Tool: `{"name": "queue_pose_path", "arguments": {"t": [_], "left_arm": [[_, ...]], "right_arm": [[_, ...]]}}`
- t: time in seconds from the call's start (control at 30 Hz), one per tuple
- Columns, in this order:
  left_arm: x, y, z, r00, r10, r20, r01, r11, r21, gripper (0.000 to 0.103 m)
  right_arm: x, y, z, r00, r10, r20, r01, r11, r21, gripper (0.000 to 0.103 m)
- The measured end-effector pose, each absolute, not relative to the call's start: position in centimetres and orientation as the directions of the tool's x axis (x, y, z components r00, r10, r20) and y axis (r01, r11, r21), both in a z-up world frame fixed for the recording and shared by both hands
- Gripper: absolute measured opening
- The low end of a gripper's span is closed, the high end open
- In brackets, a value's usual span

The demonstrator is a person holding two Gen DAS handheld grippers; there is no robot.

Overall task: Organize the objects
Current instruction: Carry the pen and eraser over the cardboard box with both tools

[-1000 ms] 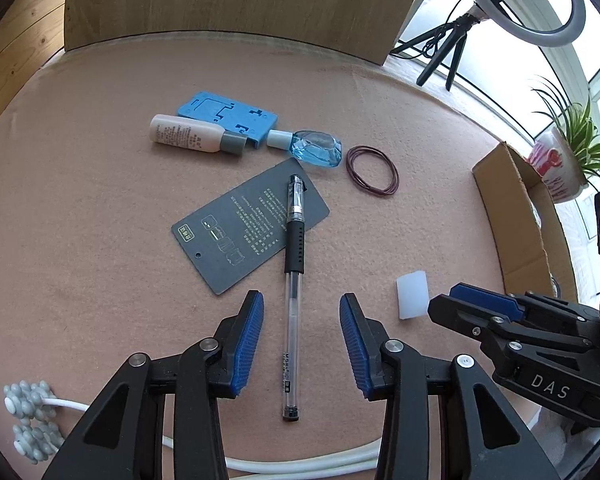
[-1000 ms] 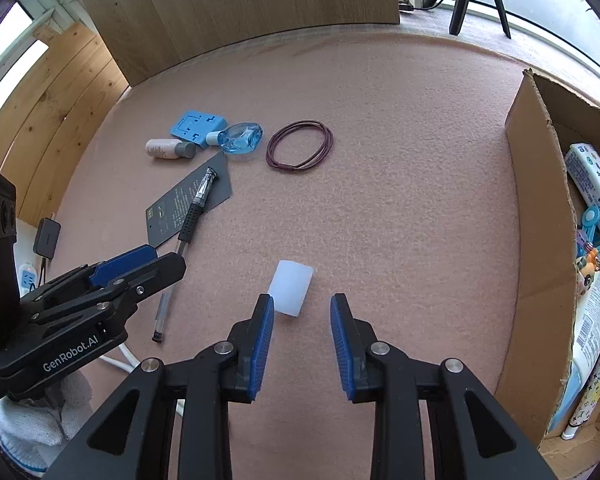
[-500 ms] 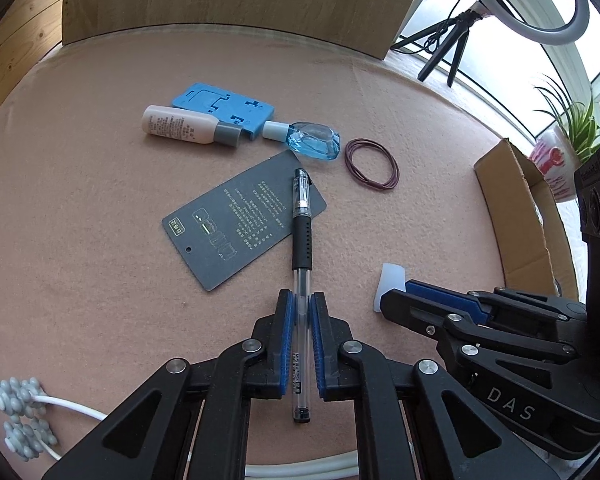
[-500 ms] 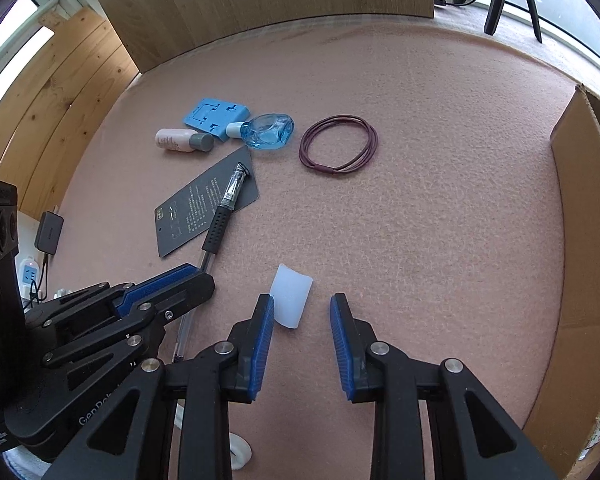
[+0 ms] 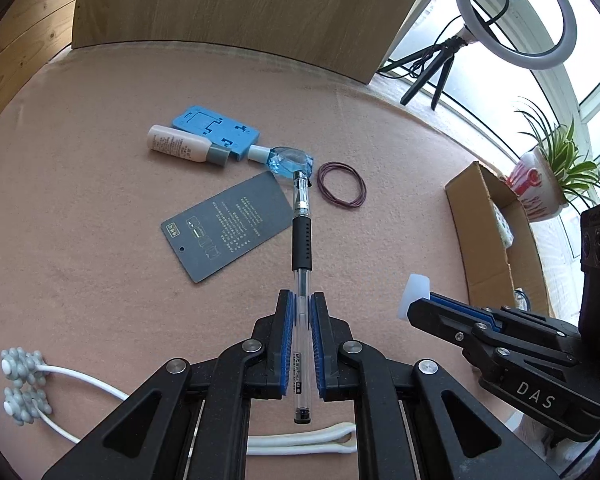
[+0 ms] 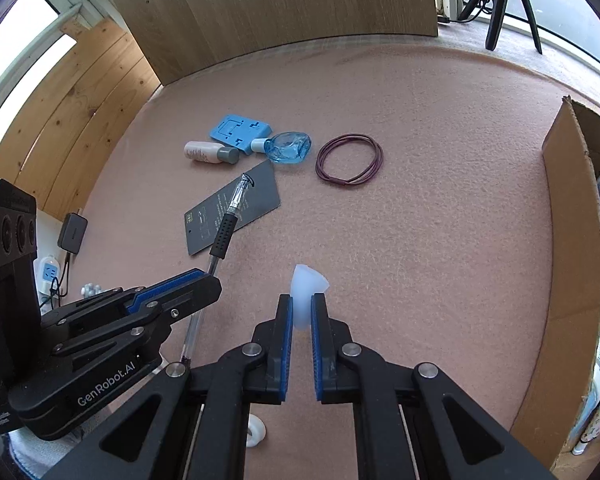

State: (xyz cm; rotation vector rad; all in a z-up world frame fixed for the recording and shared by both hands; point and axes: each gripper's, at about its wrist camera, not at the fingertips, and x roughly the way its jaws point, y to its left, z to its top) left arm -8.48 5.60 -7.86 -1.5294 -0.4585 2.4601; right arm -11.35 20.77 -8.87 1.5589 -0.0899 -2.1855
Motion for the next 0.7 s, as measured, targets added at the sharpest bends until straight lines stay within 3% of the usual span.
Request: {"name": "queue_pose_path", "arguments": {"t": [0.37, 0.7], "left_arm": [[-10.5, 14.4, -3.7, -0.456, 0.424, -0.782, -0.157, -0.904, -0.399, 0.009], [-12.5, 24.0, -2.7, -0.417, 0.482, -0.771, -0.271, -0.875, -0.401, 0.009]], "right_arm": [[-9.7, 30.1, -3.8, -0.394, -0.384, -0.835, 0.213, -0.922, 0.324, 0.008], [-9.1, 37.4, -3.1, -0.459, -0.305, -0.834, 0.102, -0.951, 0.292, 0.008]]}}
